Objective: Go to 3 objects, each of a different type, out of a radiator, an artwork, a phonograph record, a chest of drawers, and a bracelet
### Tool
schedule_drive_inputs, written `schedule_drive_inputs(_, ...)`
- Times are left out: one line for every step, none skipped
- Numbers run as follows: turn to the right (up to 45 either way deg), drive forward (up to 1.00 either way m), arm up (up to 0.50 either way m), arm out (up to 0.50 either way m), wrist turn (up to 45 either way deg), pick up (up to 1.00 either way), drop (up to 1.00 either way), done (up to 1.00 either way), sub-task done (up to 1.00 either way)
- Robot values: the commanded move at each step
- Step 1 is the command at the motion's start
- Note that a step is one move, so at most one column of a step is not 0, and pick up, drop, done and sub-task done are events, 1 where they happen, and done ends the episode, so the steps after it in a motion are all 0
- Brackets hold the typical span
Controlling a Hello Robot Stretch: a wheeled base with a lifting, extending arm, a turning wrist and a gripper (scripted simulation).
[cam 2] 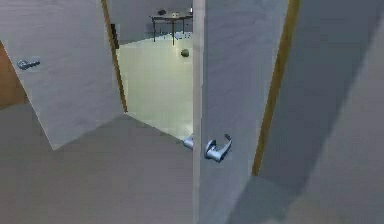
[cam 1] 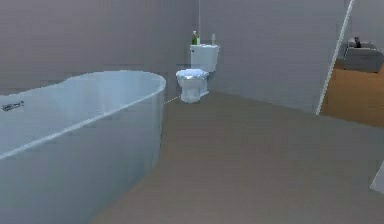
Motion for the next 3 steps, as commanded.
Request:
schedule_drive_inputs(45.0,0.0,0.0,0.0,0.0,0.0,0.0,0.0,0.0)
schedule_drive_inputs(12.0,0.0,0.0,0.0,0.0,0.0,0.0,0.0,0.0)
schedule_drive_inputs(0.0,1.0,0.0,0.0,0.0,0.0,0.0,0.0,0.0)
